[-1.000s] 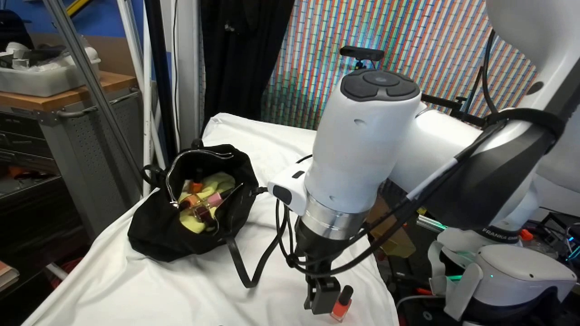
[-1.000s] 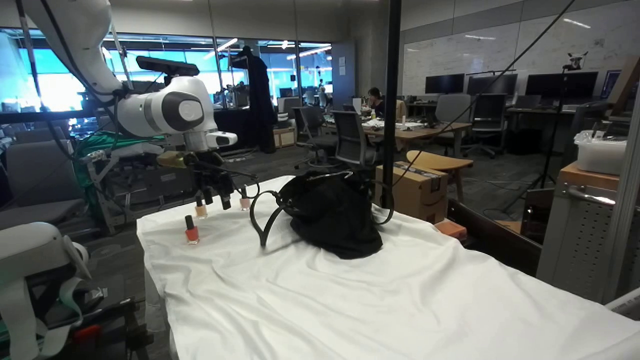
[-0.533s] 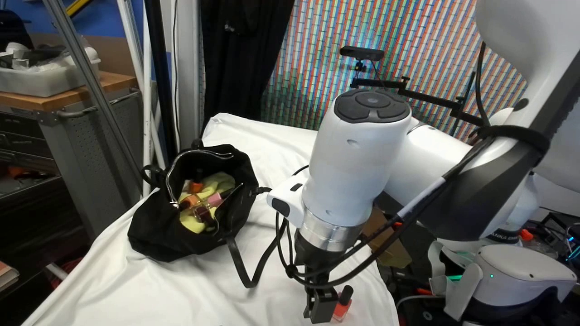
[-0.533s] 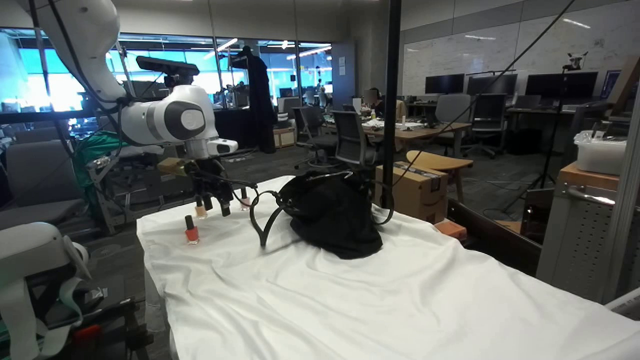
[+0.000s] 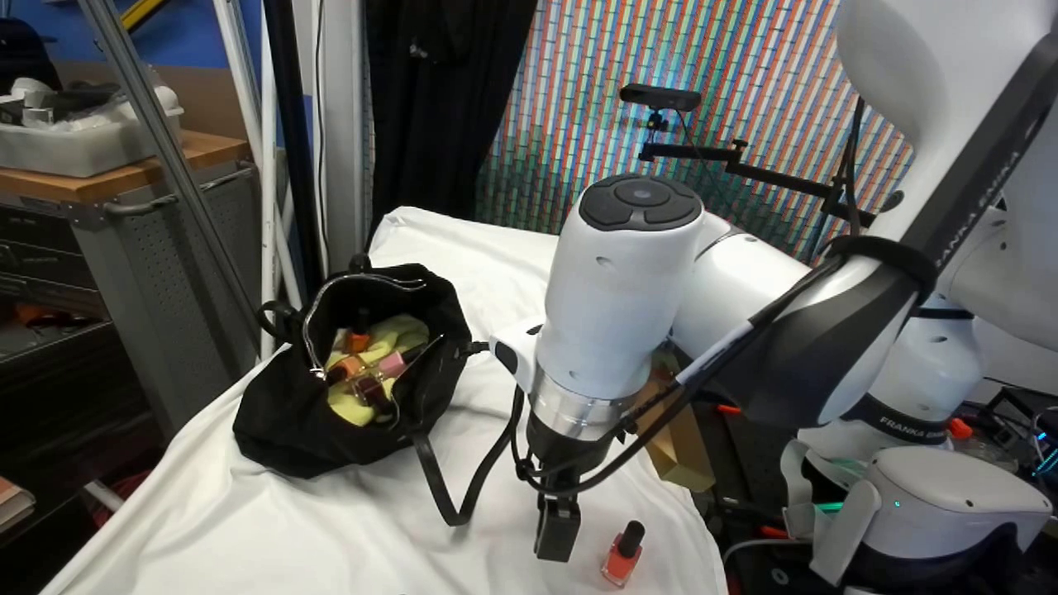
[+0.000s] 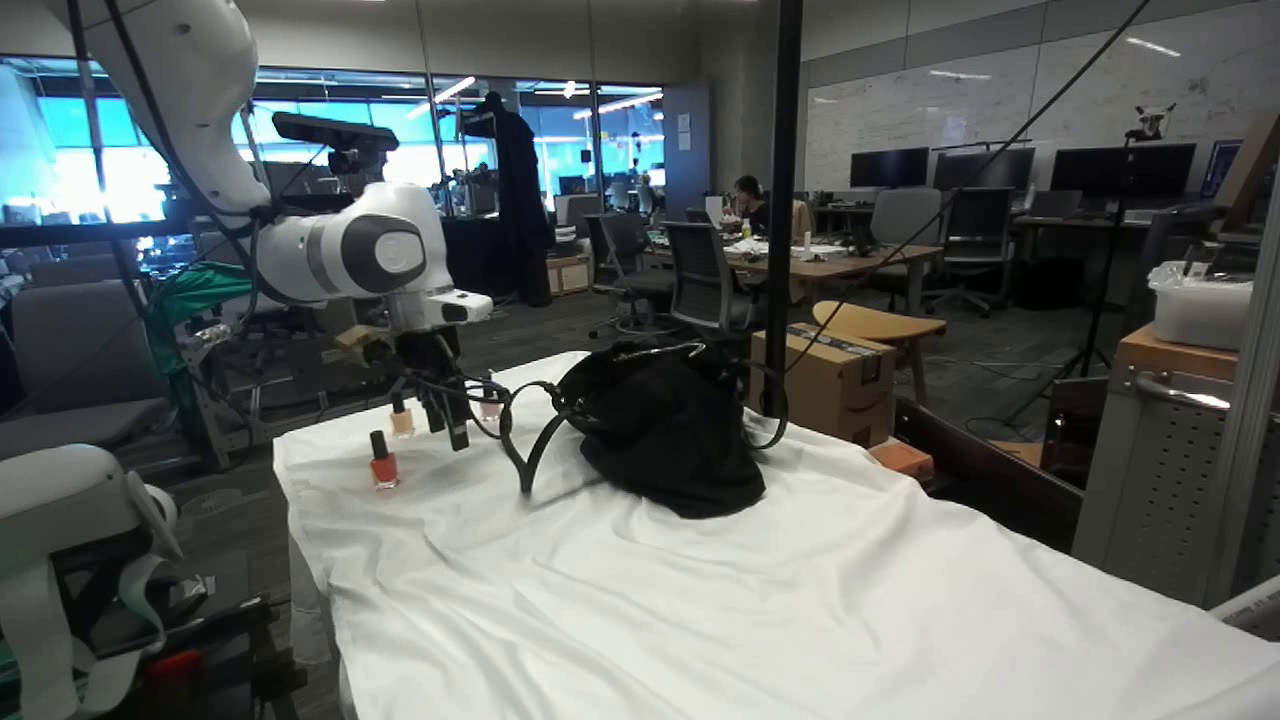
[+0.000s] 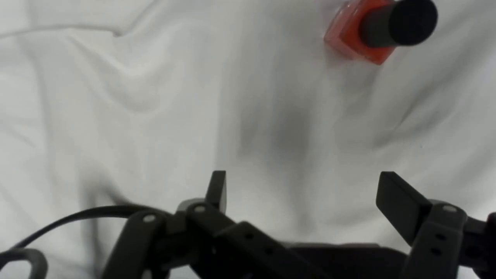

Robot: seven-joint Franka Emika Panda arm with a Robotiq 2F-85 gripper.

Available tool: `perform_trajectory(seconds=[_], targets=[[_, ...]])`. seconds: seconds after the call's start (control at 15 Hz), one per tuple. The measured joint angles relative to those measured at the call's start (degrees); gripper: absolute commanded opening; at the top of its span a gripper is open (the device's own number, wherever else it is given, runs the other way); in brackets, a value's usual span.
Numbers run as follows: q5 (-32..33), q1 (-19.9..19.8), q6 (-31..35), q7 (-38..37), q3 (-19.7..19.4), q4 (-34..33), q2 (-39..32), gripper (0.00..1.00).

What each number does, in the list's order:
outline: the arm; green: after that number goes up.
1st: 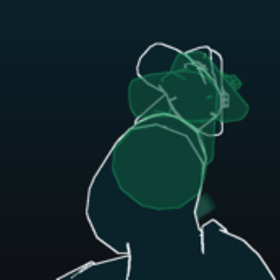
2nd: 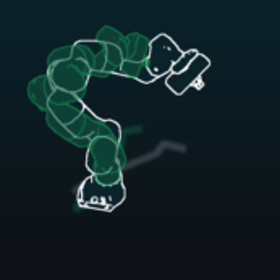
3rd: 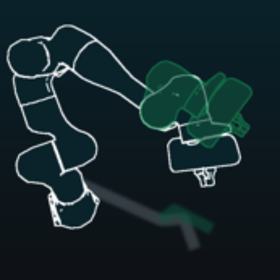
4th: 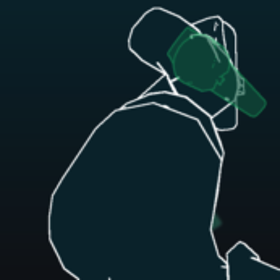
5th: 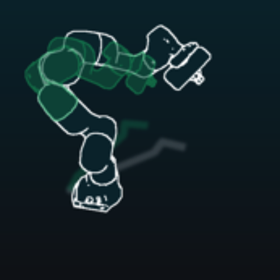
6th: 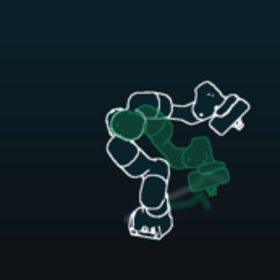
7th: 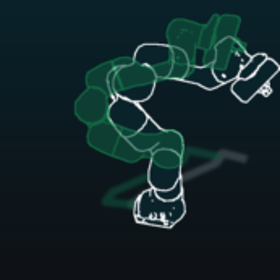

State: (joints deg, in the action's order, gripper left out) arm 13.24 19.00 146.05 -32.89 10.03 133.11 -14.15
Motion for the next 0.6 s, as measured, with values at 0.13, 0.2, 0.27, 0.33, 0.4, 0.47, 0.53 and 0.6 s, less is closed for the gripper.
perform_trajectory(seconds=[0.13,0.2,0.27,0.33,0.4,0.47,0.53,0.6], targets=[[0.0,0.02,0.0,-2.16,-0.66,0.5,-0.06,1.0],[0.0,0.05,0.02,-3.13,-0.83,0.82,-0.06,1.0],[0.0,0.07,0.07,-4.07,-0.93,1.13,-0.06,1.0],[0.0,0.08,0.22,-4.92,-0.98,1.45,-0.07,1.0],[0.0,0.09,0.44,-5.68,-1.01,1.78,-0.06,1.0],[0.0,0.09,0.63,-6.33,-1.01,2.11,-0.06,1.0],[0.0,0.09,0.75,-6.83,-1.01,2.44,-0.06,1.0],[0.0,0.1,0.78,-7.26,-1.01,2.69,-0.06,1.0]])
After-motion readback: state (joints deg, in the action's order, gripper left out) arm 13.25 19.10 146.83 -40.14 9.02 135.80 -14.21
